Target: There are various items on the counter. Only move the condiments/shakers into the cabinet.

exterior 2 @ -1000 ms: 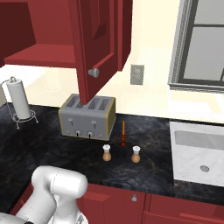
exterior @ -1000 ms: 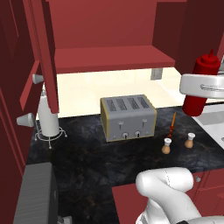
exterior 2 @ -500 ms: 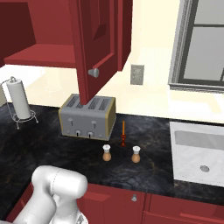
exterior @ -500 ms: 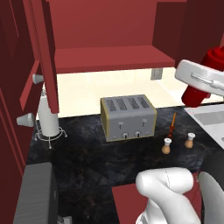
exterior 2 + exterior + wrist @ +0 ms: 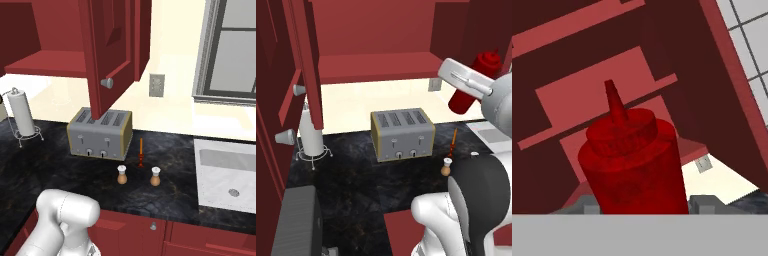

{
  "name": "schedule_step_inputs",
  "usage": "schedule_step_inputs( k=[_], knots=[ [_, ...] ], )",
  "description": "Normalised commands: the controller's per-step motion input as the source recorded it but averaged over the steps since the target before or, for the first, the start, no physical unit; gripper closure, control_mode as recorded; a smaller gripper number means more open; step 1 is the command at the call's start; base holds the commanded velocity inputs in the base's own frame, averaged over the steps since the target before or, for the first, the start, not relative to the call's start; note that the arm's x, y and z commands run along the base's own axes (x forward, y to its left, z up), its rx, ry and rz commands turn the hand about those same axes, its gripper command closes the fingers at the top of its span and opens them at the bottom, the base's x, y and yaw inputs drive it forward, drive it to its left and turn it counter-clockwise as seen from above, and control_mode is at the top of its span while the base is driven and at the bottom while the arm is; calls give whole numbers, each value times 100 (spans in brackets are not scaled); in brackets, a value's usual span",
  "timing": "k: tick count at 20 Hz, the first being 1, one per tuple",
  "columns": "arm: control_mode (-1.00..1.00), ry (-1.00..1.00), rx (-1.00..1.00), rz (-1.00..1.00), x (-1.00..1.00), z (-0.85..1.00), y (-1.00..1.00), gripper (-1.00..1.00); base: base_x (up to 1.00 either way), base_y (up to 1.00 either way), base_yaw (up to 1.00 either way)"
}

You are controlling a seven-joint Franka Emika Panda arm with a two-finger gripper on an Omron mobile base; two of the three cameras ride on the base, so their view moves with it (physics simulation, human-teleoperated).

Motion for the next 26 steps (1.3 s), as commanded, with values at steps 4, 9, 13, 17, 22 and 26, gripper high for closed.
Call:
schedule_step_inputs(
  k=[4,9,13,17,22,26],
  knots=[
    [-100,1,0,-3,41,0,0,100,0,0,0],
    [-100,4,0,0,34,0,0,100,0,0,0],
    [-100,15,0,2,31,10,0,100,0,0,0],
    [-100,10,0,0,33,1,1,100,0,0,0],
    [-100,6,-5,2,13,8,10,100,0,0,0],
    [-100,0,-16,11,5,0,51,100,0,0,0]
  ],
)
